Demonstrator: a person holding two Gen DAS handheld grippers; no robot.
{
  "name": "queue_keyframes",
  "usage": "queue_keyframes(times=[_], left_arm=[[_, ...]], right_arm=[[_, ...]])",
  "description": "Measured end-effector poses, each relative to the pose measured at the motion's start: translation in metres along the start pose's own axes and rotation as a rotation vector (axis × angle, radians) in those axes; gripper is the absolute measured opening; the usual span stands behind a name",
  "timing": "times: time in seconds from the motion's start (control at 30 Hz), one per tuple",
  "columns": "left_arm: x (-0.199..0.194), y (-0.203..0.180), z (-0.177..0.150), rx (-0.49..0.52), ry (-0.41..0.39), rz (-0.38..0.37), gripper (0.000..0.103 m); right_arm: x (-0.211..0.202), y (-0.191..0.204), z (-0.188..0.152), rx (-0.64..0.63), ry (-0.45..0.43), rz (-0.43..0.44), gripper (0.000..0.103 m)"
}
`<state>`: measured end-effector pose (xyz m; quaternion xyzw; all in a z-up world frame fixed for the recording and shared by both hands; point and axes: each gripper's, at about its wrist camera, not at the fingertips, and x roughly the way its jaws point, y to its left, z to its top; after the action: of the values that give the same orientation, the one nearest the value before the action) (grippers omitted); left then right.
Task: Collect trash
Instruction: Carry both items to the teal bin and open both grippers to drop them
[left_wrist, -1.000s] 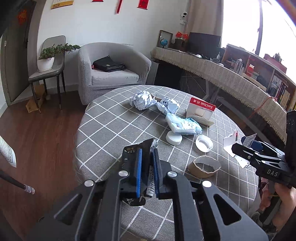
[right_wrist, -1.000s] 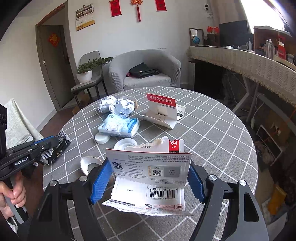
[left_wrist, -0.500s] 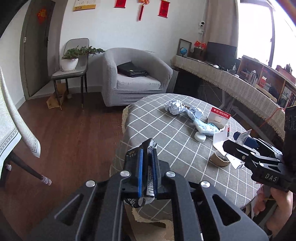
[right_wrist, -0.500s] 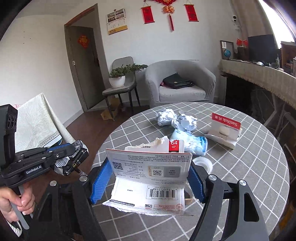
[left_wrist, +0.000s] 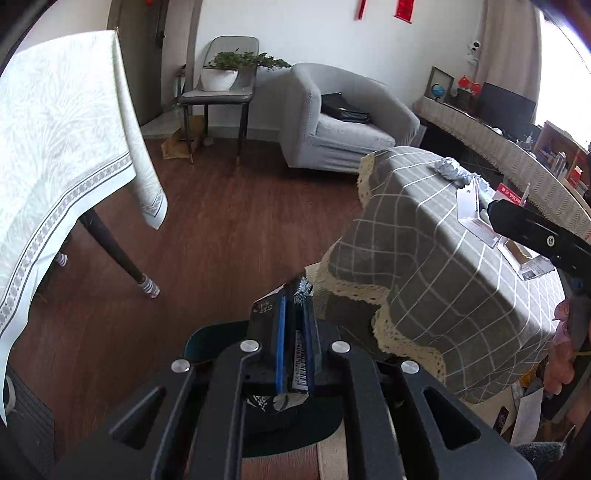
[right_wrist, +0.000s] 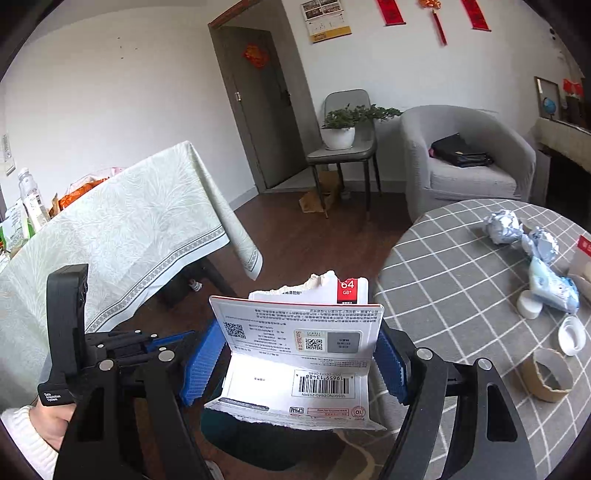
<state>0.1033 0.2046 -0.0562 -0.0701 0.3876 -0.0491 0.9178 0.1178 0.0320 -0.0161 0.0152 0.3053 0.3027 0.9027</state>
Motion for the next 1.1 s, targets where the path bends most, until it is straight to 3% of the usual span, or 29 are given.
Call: queue_keyframes(times=[0.23,0.53,0.77,0.83,0.9,1.1], left_arm=[[0.02,0.032,-0.032,-0.041,0.074,0.012,0.01],[0.059,0.053,-0.068,-0.045,0.229,0.039,0.01],[0.077,0.064,-0.094,-0.022,0.333,0.041,0.012],[0.078,0.064,-0.097,-0.022,0.347,0.041,0.023],[0.076,0.065,-0.099,-0.025,0.342,0.038,0.046],[0.056,0.073,-0.093,-0.025,0.273,0.055,0.056]], right_arm=[[0.038,0.031,-0.017,-0.054,0.1,0.013,0.076],[0.088,0.047,-0.04,-0.071,0.259,0.029,0.076],[0.109,0.053,-0.048,-0.056,0.313,0.034,0.076],[0.114,0.055,-0.05,-0.058,0.326,0.034,0.076],[0.119,0.058,-0.052,-0.064,0.339,0.029,0.076],[0.135,0.059,-0.058,-0.062,0.374,0.011,0.076]])
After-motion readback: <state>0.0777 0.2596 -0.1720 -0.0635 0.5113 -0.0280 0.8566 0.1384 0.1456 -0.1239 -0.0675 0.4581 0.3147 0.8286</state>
